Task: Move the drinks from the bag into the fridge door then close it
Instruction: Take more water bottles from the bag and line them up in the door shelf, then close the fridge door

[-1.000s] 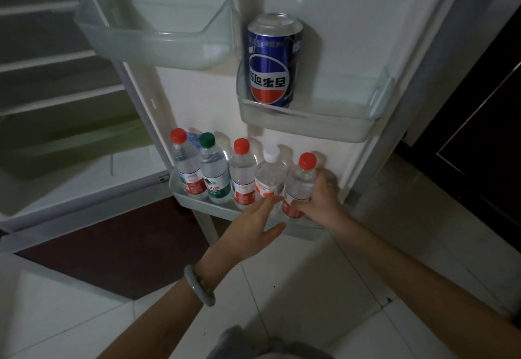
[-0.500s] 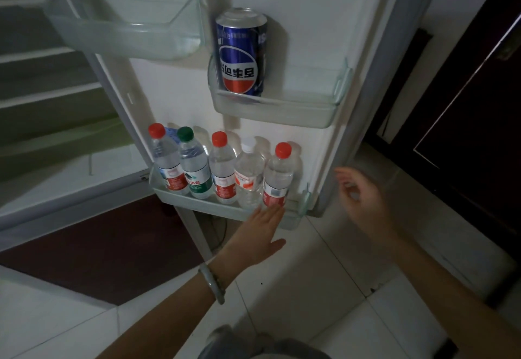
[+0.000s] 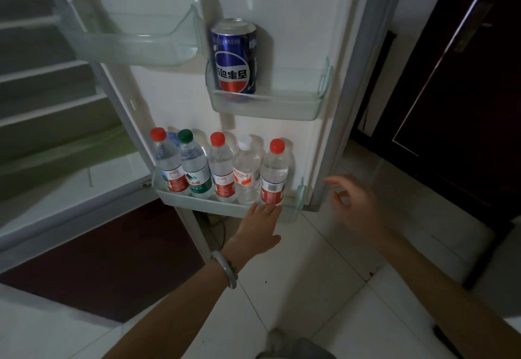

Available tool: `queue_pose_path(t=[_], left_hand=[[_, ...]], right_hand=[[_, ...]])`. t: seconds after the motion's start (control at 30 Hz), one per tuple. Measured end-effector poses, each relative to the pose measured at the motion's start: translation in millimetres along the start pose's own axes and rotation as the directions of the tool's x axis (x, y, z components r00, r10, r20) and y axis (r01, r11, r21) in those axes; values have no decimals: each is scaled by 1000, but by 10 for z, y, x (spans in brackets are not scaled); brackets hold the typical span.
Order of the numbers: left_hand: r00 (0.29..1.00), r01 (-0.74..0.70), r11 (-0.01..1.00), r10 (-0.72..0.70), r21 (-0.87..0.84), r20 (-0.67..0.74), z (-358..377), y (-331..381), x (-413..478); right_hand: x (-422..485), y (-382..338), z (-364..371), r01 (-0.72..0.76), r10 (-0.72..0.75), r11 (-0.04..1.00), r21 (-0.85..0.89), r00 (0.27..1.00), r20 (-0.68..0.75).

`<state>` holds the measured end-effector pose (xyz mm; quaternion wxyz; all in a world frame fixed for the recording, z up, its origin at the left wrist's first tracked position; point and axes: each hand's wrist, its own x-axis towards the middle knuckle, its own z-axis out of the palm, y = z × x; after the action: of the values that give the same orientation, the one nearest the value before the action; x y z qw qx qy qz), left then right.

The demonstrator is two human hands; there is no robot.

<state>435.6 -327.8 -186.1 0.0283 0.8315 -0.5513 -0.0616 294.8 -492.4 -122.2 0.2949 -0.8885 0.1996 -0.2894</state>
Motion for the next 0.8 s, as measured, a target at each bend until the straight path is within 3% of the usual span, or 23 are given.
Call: queue_pose_path(t=[0.23,0.43,0.57,0.67,0.8], left_hand=[[999,25,1000,-26,4,37,139,-54,-634],[998,54,998,-54,40,20,238,-215,-1324],[997,75,996,-75,42,2,287,-414,-1762],[990,89,993,-97,-77,-100,272,-514,-2062],[919,62,914,-209,-401,-335,-1,-325,-2493]], right_hand=[[-569,-478,48,132,-136,985,-114,990,-32],[-1150,-863,55,94,-109,966,-240,993,-54],[-1515,-1131,56,250,-286,916,-314,955,-73],[-1707,-1288,76,319,-359,894,-314,930,-78],[-1838,-1468,38,329,-368,904,-273,923,-108]])
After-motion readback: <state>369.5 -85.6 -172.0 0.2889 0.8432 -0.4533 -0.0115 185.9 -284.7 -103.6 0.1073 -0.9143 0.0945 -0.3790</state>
